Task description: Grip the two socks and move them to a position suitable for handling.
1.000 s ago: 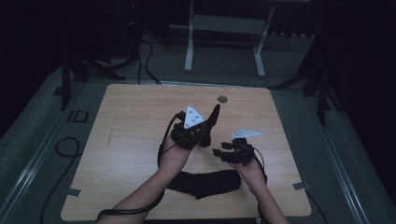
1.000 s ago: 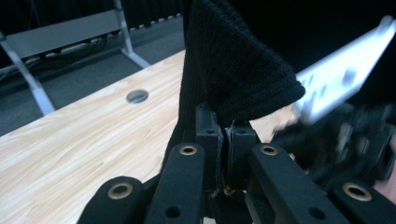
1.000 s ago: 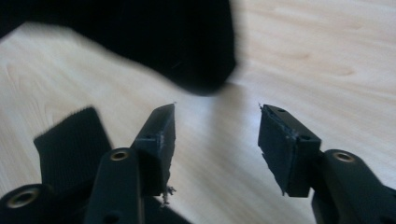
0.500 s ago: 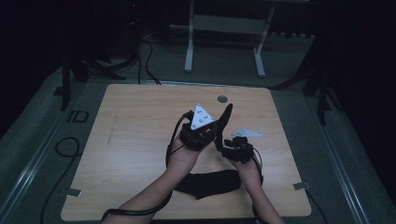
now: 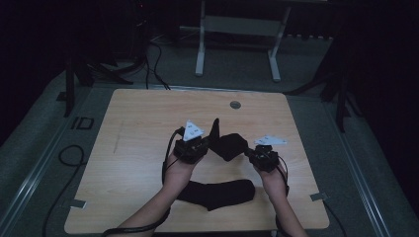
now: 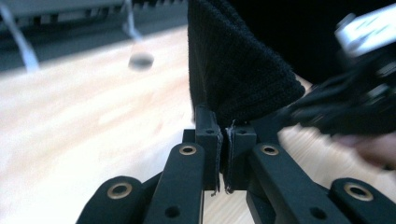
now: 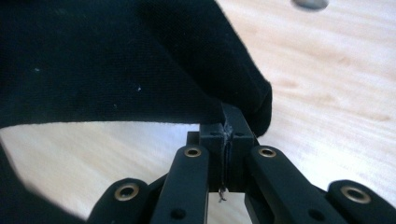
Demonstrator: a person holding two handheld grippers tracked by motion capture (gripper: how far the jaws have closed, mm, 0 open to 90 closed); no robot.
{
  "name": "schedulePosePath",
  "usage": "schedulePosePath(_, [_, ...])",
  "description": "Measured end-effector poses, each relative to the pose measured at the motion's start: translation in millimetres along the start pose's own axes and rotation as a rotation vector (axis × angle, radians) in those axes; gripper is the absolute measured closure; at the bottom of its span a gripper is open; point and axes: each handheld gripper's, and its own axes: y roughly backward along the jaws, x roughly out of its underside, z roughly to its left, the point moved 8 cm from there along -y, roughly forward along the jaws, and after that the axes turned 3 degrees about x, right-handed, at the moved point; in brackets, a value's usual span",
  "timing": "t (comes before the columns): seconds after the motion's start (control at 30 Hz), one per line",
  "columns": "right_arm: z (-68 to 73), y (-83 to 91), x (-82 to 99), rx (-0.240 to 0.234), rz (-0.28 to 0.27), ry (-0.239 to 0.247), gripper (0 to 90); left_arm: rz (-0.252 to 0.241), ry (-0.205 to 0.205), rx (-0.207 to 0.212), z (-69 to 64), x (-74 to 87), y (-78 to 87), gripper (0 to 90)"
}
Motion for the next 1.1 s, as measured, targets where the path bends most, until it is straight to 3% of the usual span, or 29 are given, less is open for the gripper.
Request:
schedulePosePath(0.17, [4.7,-11.4,18.7,-0.019,0.088,0.056,88.4,0.104,0.056,-0.017,20.4,48.4,-14.1,86.5])
schedulePosePath(0.23, [7.1,-14.9,23.9,-0.028,0.110,0.068,88.3,0.141,0.079,-0.002,25.5,62.2,-16.9,85.8])
schedulePosePath(0.4, [17.1,-20.6,31.0,-0.061,0.158,0.124,79.6,0.171,0.113,-0.015,37.2,80.9,-13.4,79.3])
schedulePosePath(0.5, [20.0,-20.6,33.9,-0.088,0.178,0.128,71.2,0.200,0.133,0.005,41.6,90.1,-8.6,68.4])
schedulePosePath(0.63, [15.2,-13.9,35.2,-0.102,0.176,0.102,61.0,0.209,0.123,-0.025,49.4,97.3,2.6,50.8])
schedulePosePath(0.87, [-3.2,2.5,33.2,-0.075,0.173,0.081,52.2,0.227,0.106,-0.049,64.5,103.4,23.8,41.8])
schedulePosePath(0.93, [-9.1,5.4,30.5,-0.067,0.163,0.067,52.3,0.223,0.081,-0.092,70.3,103.3,30.8,38.1])
schedulePosePath(1.1, [-19.7,5.2,21.0,-0.060,0.148,0.043,53.2,0.172,0.094,-0.039,77.1,93.5,40.3,35.4])
